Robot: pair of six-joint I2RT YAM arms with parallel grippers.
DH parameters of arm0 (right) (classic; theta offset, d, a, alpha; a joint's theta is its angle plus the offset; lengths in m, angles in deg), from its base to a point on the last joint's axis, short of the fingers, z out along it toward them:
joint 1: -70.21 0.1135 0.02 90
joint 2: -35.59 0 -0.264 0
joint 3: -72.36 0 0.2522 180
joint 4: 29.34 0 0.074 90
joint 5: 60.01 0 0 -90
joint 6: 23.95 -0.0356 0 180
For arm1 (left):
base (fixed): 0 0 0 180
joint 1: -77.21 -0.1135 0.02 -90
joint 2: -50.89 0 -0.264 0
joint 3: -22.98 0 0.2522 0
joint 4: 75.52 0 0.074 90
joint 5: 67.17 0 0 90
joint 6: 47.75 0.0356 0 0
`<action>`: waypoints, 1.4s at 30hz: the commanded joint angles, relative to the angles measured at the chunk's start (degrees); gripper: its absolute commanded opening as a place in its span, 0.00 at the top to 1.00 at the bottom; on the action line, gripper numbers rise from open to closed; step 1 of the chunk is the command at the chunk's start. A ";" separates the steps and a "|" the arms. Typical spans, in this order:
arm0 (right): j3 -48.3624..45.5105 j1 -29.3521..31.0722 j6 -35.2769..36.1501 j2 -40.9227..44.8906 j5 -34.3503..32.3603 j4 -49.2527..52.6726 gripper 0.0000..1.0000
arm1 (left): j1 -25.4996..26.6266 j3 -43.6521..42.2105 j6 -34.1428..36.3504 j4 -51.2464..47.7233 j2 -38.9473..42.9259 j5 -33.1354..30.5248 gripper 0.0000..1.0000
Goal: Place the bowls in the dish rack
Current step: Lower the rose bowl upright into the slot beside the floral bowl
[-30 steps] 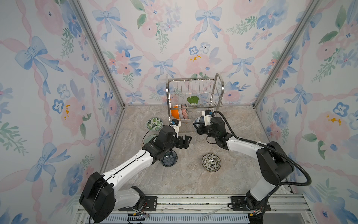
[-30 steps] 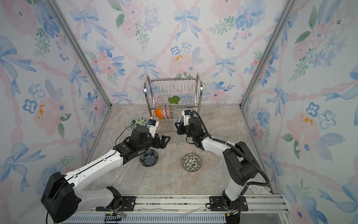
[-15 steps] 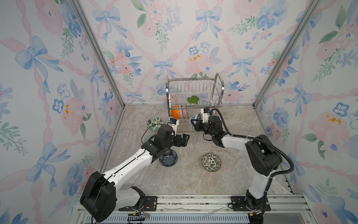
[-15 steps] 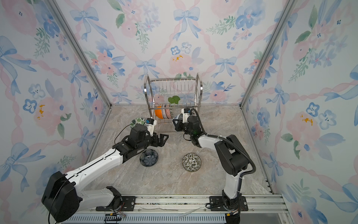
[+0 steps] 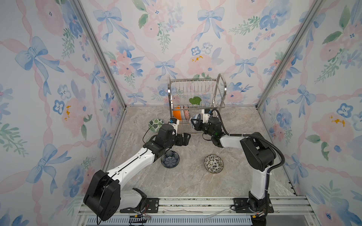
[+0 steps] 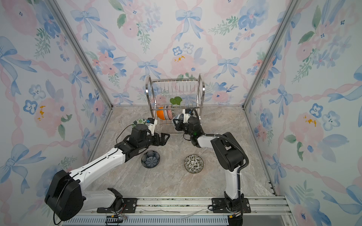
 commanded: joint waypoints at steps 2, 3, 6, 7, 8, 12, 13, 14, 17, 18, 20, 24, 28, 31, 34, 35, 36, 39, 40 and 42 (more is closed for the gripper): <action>3.68 -0.58 -0.40 -1.81 -2.41 -8.20 1.00 | -0.80 2.73 -0.49 1.19 -1.35 1.34 0.02; 3.95 -0.58 -0.01 -2.11 -2.82 -8.36 1.00 | -0.94 3.01 -0.43 1.21 -1.64 1.48 0.02; 5.03 -0.73 0.77 -2.70 -3.53 -7.84 1.00 | -1.20 3.42 -0.31 1.10 -2.38 1.55 0.02; 5.50 -0.82 0.76 -2.93 -3.49 -7.99 1.00 | -1.36 3.55 -0.28 1.10 -2.52 1.61 0.02; 5.87 -0.89 2.06 -3.14 -3.45 -8.10 1.00 | -1.50 3.59 -0.31 1.10 -2.73 1.72 0.02; 7.47 -1.61 2.70 -4.39 -3.66 -9.37 1.00 | -1.96 3.85 -0.35 1.10 -3.47 1.95 0.02; 7.95 -1.87 2.38 -4.88 -3.67 -9.77 1.00 | -2.07 3.94 -0.29 1.11 -3.49 1.99 0.02; 8.55 -2.11 2.04 -5.36 -3.59 -9.92 1.00 | -2.12 3.94 -0.34 1.13 -3.46 2.02 0.02; 10.92 -2.50 1.71 -6.98 -2.95 -9.79 1.00 | -2.29 4.12 -0.21 1.19 -3.68 2.02 0.02; 11.57 -2.51 1.71 -7.43 -2.89 -9.56 1.00 | -2.38 4.12 -0.14 1.11 -3.68 2.12 0.02; 12.95 -2.60 1.55 -8.56 -2.96 -9.47 1.00 | -2.51 4.05 -0.18 1.13 -3.85 2.06 0.02; 15.59 -2.51 1.53 -10.83 -2.29 -9.59 1.00 | -2.70 4.12 -0.10 1.11 -4.51 2.19 0.02; 17.29 -2.60 -1.19 -12.86 -2.04 -10.64 1.00 | -2.92 4.12 0.08 1.18 -4.91 2.36 0.02; 18.57 -2.52 -2.28 -14.49 -2.32 -10.89 1.00 | -3.21 4.29 0.08 1.23 -5.33 2.54 0.02; 20.02 -2.41 -3.42 -16.33 -2.59 -11.59 1.00 | -3.41 4.47 -0.08 1.28 -5.82 2.82 0.02; 20.44 -2.34 -3.69 -16.81 -2.60 -11.75 1.00 | -3.56 4.47 -0.09 1.30 -5.93 2.90 0.02; 20.87 -2.33 -3.91 -17.28 -2.47 -11.96 1.00 | -3.56 4.45 -0.02 1.28 -5.96 3.00 0.02; 22.01 -2.24 -4.47 -18.45 -1.78 -12.28 1.00 | -3.73 4.30 -0.07 1.28 -5.79 3.08 0.02; 22.32 -2.25 -4.62 -18.78 -1.65 -12.33 1.00 | -3.83 4.21 -0.04 1.32 -5.79 3.20 0.02; 22.86 -2.19 -4.78 -19.30 -1.32 -12.16 1.00 | -4.00 4.21 -0.04 1.28 -5.86 3.18 0.02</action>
